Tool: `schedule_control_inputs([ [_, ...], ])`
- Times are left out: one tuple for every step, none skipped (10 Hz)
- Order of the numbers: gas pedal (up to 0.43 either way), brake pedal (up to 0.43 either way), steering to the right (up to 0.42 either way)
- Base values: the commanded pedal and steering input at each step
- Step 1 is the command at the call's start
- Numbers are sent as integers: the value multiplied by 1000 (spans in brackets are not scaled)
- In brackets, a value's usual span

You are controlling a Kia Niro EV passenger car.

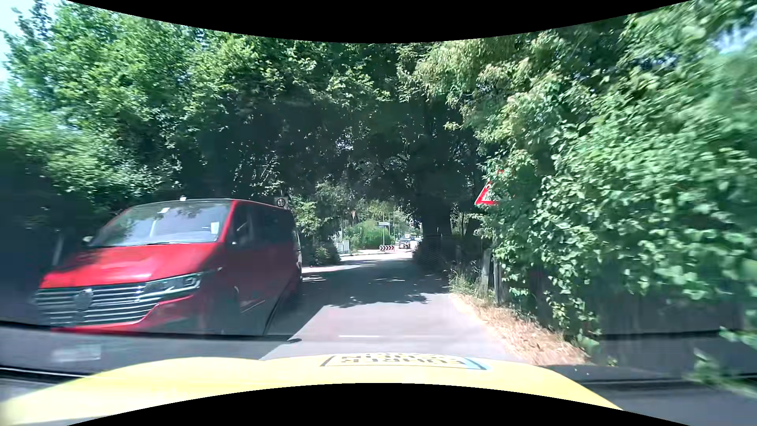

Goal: Follow the waypoints while adhering to traffic rules and regulations

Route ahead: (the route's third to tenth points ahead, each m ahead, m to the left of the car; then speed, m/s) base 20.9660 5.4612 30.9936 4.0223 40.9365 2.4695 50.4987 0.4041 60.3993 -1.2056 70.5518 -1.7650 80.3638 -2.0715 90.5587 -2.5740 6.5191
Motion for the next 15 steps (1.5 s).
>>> schedule_control_inputs([
  [47, 0, 11],
  [47, 0, 11],
  [47, 0, 11],
  [47, 0, 11],
  [47, 0, 8],
  [47, 0, 0],
  [47, 0, -6],
  [47, 0, -9],
  [47, 0, -11],
  [47, 0, -10],
  [47, 0, -11],
  [47, 0, -11],
  [47, 0, -11],
  [47, 0, -11],
  [59, 0, -10],
])
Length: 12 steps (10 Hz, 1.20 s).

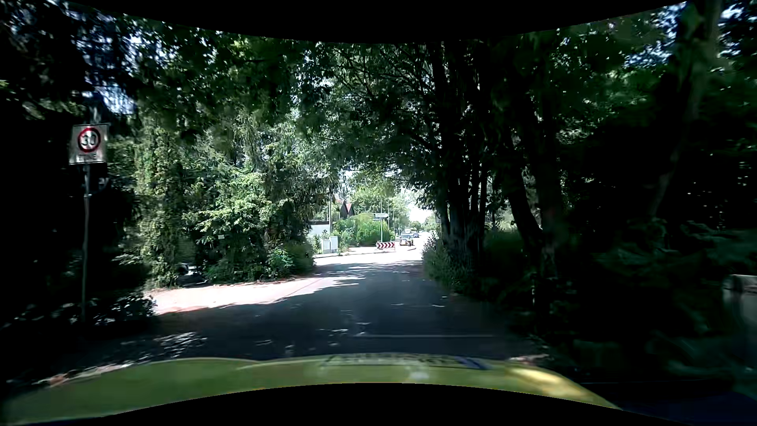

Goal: Follow the waypoints while adhering to traffic rules and regulations

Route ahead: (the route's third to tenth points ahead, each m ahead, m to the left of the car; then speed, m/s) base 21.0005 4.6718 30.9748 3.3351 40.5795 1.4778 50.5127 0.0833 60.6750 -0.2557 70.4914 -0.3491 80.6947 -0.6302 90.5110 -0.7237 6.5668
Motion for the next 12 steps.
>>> schedule_control_inputs([
  [59, 0, -8],
  [59, 0, -6],
  [59, 0, -6],
  [59, 0, -6],
  [59, 0, -7],
  [67, 0, -6],
  [67, 0, -5],
  [67, 0, -4],
  [67, 0, -3],
  [67, 0, -4],
  [67, 0, -3],
  [67, 0, -2],
])
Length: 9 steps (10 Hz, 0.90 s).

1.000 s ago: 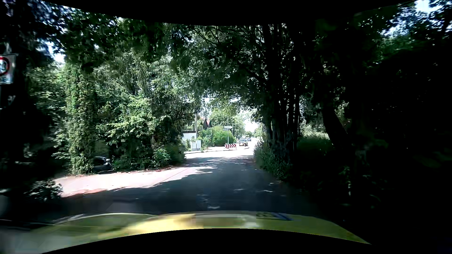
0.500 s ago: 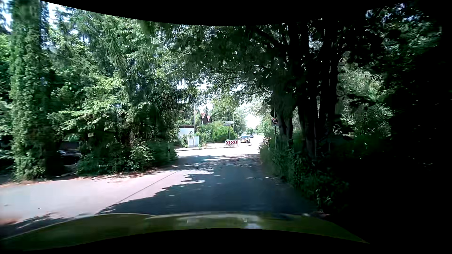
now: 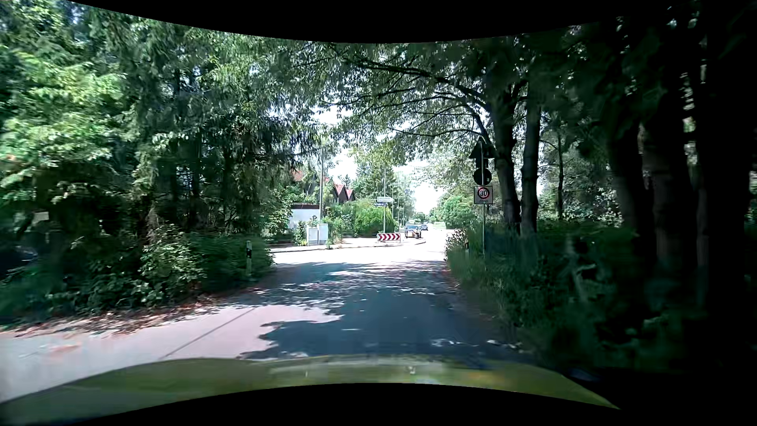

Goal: Follow the waypoints while adhering to traffic rules and regulations

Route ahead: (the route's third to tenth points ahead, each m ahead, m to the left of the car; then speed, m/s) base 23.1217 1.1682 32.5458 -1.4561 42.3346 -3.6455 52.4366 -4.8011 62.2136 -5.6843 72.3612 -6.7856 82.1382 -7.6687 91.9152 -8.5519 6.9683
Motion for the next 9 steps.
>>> schedule_control_inputs([
  [67, 0, -1],
  [67, 0, -1],
  [67, 0, -1],
  [59, 0, 4],
  [47, 0, 9],
  [47, 0, 13],
  [39, 0, 17],
  [8, 0, 20],
  [0, 0, 20],
])
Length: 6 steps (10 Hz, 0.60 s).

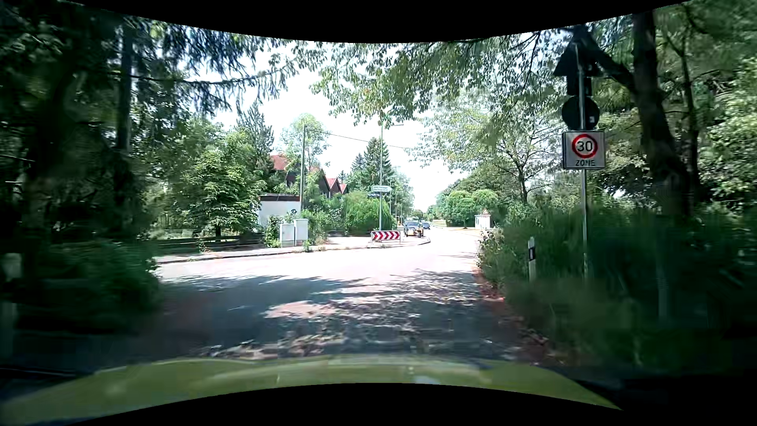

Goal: Follow the waypoints while adhering to traffic rules and regulations

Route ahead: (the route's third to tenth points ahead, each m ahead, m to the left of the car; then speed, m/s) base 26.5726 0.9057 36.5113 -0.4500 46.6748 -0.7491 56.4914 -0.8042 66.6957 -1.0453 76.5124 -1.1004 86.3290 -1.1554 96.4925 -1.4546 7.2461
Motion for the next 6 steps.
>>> schedule_control_inputs([
  [0, 0, 21],
  [0, 0, 26],
  [0, 0, 33],
  [0, 0, 45],
  [0, 0, 53],
  [0, 0, 59],
])
